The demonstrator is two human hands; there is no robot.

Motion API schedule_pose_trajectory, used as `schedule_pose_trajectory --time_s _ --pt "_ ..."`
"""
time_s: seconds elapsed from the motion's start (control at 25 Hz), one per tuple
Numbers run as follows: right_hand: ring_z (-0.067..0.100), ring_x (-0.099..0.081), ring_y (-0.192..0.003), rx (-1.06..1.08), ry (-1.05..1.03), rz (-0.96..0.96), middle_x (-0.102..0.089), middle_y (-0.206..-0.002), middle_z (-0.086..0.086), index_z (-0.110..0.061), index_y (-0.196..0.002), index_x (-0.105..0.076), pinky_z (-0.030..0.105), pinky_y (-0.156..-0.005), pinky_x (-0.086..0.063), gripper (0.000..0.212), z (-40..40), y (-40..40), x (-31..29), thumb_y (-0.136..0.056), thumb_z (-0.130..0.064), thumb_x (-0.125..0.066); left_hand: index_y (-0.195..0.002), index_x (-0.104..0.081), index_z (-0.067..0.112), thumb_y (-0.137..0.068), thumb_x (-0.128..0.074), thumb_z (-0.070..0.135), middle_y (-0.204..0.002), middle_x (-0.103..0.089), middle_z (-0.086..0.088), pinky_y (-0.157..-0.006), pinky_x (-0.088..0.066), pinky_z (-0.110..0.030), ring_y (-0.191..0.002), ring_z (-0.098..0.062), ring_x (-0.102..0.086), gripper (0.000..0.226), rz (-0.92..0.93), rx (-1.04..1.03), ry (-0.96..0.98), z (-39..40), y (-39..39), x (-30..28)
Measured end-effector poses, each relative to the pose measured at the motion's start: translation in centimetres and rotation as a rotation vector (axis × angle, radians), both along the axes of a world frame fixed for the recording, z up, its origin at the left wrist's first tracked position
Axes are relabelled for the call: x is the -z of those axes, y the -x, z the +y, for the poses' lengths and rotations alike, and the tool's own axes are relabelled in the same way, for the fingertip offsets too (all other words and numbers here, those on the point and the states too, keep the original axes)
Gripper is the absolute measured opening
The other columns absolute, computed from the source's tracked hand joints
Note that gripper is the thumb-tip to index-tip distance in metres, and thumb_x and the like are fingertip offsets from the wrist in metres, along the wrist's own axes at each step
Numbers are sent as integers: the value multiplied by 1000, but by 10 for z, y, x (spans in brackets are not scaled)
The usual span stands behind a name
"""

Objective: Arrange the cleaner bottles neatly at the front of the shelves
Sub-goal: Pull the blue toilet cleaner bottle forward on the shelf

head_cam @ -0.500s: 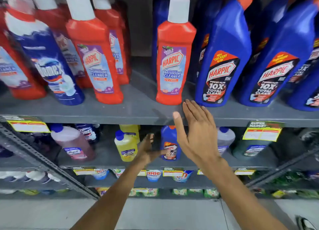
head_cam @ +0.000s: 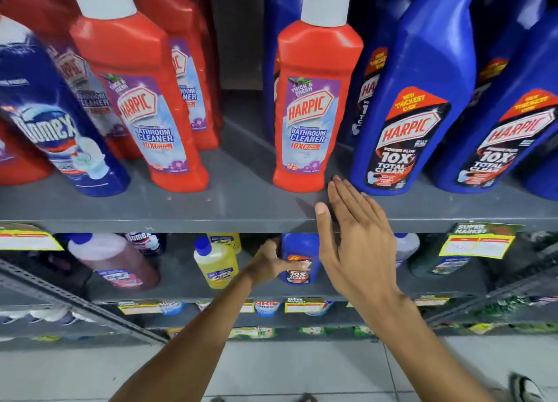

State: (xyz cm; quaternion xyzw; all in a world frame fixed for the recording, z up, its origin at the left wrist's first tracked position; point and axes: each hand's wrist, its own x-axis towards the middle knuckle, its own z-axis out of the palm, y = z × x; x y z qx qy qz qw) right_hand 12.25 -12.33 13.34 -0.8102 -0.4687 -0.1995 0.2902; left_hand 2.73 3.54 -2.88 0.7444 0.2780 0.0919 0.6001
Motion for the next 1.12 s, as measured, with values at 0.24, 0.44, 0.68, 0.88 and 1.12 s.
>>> schedule_pose_trajectory --time_s 0.24,0.44,0.68,0.88,1.12 --pt "20 -59 -148 17 19 48 -64 -157 7 -8 -148 -66 40 -127 -43 53 -1 -1 -3 -112 -42 -47 -107 -84 20 -63 -103 32 -104 -88 -10 -90 -62 -37 -88 -17 -76 49 62 -68 5 -35 49 -22" --pt "23 -61 -147 -2 36 50 -65 -156 9 -5 -147 -65 44 -125 -46 52 -2 0 -8 -110 -40 -52 -126 -76 47 -65 -106 43 -119 -86 11 -95 -64 -23 -113 -5 -80 69 -88 -131 -26 -74 141 -102" --pt "23 -61 -146 29 1 92 -65 -155 8 -6 -146 -67 42 -126 -44 52 0 7 -10 -107 -38 -54 -133 -75 29 -64 -98 62 -119 -87 11 -83 -66 -17 -107 -5 -84 80 -358 -352 -310 -81 179 -256" --pt "22 -60 -148 51 -13 135 -66 -154 7 -7 -144 -68 38 -128 -39 54 2 13 -12 -106 -41 -52 -124 -73 33 -74 -96 25 -111 -89 9 -82 -67 -19 -100 -4 -85 55 -579 -427 -354 -49 146 -312" --pt "21 -63 -144 54 -27 117 -68 -151 7 -7 -142 -70 36 -126 -39 54 2 13 -11 -105 -42 -52 -130 -70 28 -70 -96 27 -117 -87 7 -83 -69 -26 -104 -13 -85 66 -596 -542 -315 -23 104 -304"
